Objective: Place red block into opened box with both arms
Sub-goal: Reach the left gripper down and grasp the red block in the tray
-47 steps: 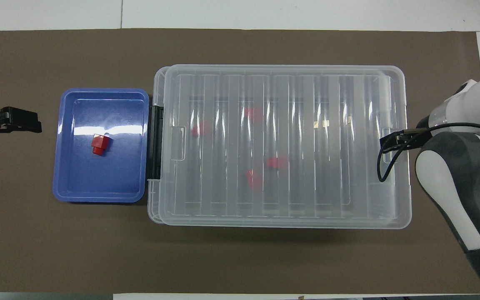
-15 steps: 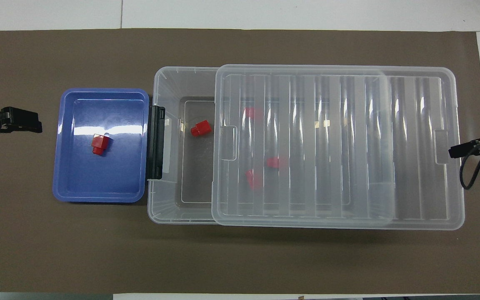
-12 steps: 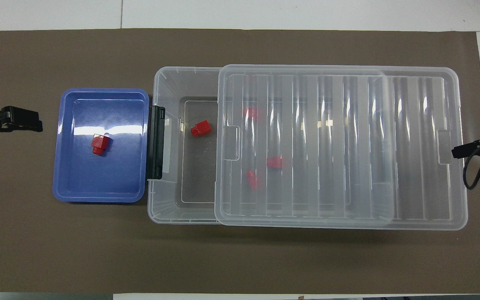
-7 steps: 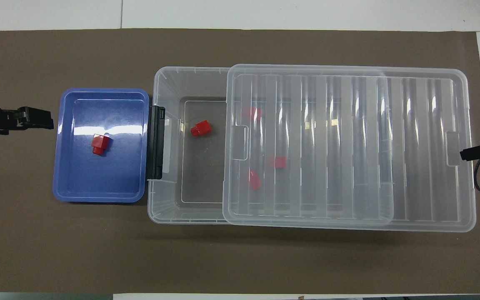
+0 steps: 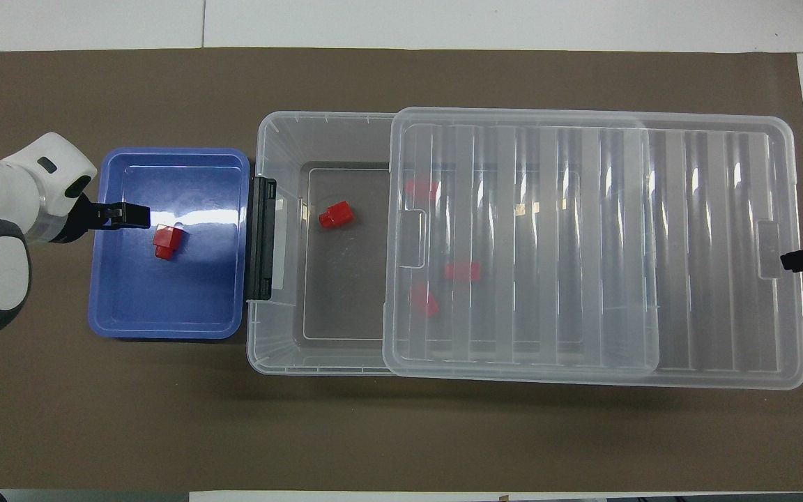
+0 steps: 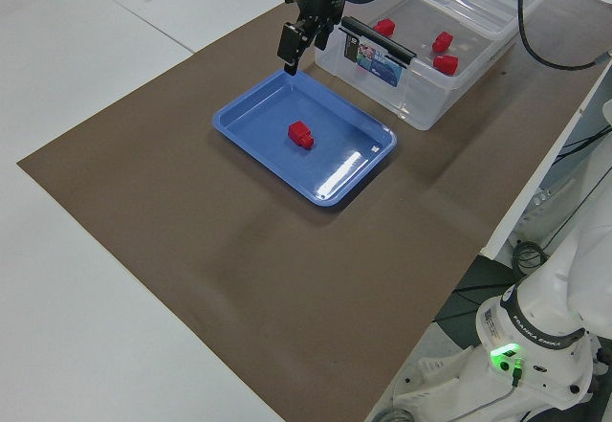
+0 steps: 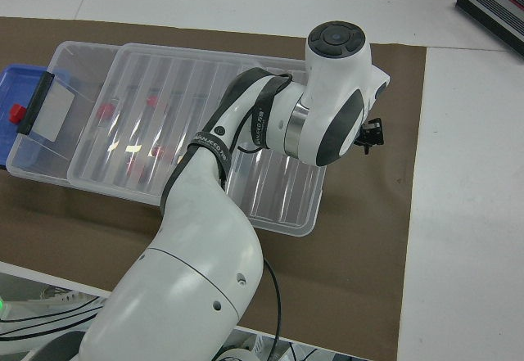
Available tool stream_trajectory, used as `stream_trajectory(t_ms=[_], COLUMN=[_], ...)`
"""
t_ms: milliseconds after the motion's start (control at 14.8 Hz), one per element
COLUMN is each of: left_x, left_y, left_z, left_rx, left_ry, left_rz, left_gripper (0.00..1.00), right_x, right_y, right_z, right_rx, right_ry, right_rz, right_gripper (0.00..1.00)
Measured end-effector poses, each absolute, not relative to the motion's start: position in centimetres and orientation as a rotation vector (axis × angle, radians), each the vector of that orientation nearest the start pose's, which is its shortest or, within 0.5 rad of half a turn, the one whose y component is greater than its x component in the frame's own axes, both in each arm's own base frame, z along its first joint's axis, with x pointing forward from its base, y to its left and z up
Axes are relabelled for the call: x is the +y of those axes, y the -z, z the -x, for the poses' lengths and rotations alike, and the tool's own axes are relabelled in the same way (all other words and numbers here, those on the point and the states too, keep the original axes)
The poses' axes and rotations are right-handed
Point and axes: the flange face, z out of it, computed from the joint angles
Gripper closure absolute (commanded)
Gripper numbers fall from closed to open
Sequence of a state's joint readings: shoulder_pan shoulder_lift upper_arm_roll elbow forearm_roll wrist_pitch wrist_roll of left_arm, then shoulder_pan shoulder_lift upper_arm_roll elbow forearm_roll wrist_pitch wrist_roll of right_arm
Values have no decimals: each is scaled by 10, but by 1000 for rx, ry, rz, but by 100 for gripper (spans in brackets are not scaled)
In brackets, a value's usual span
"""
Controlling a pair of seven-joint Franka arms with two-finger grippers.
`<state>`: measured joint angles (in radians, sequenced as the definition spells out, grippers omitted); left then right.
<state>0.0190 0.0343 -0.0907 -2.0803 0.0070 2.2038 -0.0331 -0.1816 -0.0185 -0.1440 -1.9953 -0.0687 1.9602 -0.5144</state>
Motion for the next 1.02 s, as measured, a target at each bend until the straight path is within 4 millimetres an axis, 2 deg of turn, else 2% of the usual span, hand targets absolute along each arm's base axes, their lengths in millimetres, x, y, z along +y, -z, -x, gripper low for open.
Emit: stream_trajectory(t_ms=[135, 271, 542, 609, 677, 745, 812, 1015], left_x=[-41, -42, -45, -45, -45, -45, -45, -47], left_y=[-384, -357, -326, -323, -320, -316, -313, -309], left_z=[-563, -561, -558, -558, -558, -556, -554, -551], left_rx=[82, 91, 141, 172, 195, 205, 211, 209], left_ry=[153, 168, 136, 141, 137, 125, 113, 101], left_rz=[3144, 3146, 3149, 3147, 3146, 3145, 3146, 3147], left_gripper=[0, 0, 1, 11, 41, 94, 100, 100], right_x=[-188, -192, -193, -193, -193, -193, -193, -184], right_y=[-467, -467, -466, -466, -467, -468, -470, -488], right_z=[-516, -514, -514, -514, -514, -515, -515, -523], right_rx=[-347, -347, -347, -347, -347, -347, -349, -371], right_ry=[-57, -57, -58, -58, -57, -54, -53, -83], right_rz=[3172, 3172, 3172, 3172, 3172, 3173, 3174, 3165], right_gripper=[0, 0, 0, 0, 0, 0, 0, 0])
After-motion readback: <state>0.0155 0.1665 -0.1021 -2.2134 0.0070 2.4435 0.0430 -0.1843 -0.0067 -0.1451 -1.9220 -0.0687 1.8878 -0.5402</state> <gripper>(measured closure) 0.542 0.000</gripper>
